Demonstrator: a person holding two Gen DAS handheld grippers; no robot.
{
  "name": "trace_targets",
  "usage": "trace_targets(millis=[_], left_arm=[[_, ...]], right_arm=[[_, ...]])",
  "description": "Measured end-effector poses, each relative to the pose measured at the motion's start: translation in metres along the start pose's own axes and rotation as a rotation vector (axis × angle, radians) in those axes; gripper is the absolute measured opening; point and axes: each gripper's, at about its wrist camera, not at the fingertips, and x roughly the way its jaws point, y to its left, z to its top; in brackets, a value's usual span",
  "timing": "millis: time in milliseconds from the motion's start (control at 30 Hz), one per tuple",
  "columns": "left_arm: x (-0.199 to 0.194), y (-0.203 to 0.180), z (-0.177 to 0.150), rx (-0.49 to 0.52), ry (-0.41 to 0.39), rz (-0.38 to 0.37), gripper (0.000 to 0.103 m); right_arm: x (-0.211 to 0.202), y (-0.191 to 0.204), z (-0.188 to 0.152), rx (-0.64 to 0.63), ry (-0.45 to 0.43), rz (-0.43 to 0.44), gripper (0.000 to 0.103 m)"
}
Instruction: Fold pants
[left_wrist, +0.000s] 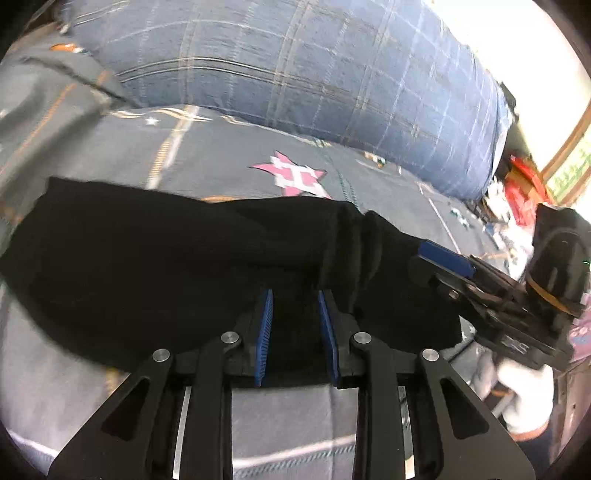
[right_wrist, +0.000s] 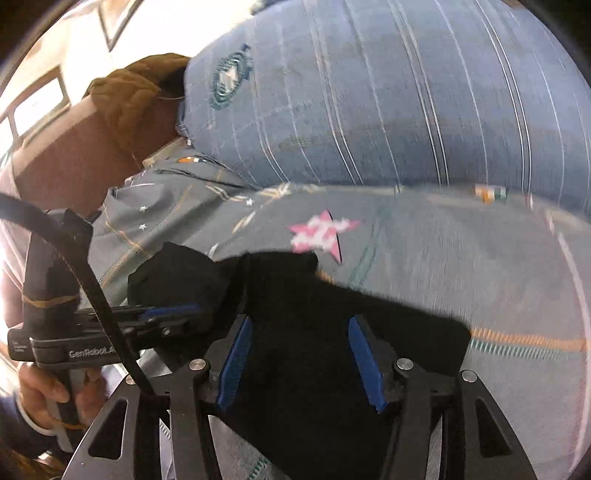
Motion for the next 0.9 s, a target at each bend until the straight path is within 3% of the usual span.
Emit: trace_targets(millis=[100,200,367,467,600,900], left_arm=[[-0.023,0.028,-0.009,-0.095,-0.043,-0.004,0.026],[-0.042,0.058,-0.017,-0.185,-0.084,0.042,0.03],[-0.063,0.109,-0.027,-0.359,-0.139,0.034,0.063],[-0.067,0.125,-0.032,-0.415,-0.16,0.053,0.066],[-0.061,0.141,-0.036,-0.514,-0.167,0.033,0.066],[-0.043,0.147,-0.014,-0.5,-0.187,0.035,0.066]], right_arm=[[0.012,0.014,0.005,-0.081,0.022,-0.07,0.052],[0.037,0.027,0.003,-0.159,0.074,-0.145,0.053],[0.051,0.044,0.0,-0.238,0.076,-0.177,0.063],[0.035,0.04,0.012,-0.204,0.055,-0.121,0.063],[0.025,0.049,0.037,-0.196,0.018,0.044,0.064],[0.098,0.096,0.074,-0.242,0.141,0.243,0.064]])
